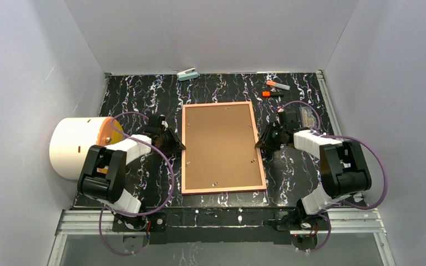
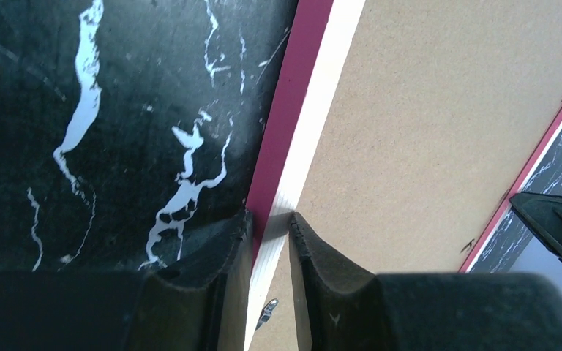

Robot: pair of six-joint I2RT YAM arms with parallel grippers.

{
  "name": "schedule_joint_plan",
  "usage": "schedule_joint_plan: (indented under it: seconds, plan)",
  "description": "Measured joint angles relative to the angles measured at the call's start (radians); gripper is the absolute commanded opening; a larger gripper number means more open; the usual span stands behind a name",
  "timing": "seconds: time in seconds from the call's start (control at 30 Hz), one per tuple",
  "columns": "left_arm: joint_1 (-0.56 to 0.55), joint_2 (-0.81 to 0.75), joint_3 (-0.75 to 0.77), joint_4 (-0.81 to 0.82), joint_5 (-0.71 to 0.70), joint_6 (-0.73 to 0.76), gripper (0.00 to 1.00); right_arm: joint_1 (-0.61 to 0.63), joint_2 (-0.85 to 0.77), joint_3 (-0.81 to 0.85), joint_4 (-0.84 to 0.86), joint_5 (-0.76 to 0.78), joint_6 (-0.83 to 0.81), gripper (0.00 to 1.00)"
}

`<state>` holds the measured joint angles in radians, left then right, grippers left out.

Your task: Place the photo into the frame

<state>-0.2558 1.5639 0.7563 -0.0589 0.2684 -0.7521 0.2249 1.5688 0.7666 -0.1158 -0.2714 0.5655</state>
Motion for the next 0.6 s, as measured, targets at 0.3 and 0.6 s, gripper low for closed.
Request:
schedule_joint_plan:
  seconds: [0.3,0.6]
  plan:
    - [0.003,-0.157,-0.134,-0.003,0.000,-0.007,0.11,0.021,-0.063,-0.052,-0.016,-0.001,0.009,0.40]
    - [-0.002,-0.266,-0.210,-0.054,0.013,-0.017,0.14,0.038,-0.189,-0.056,-0.071,0.045,0.041,0.66]
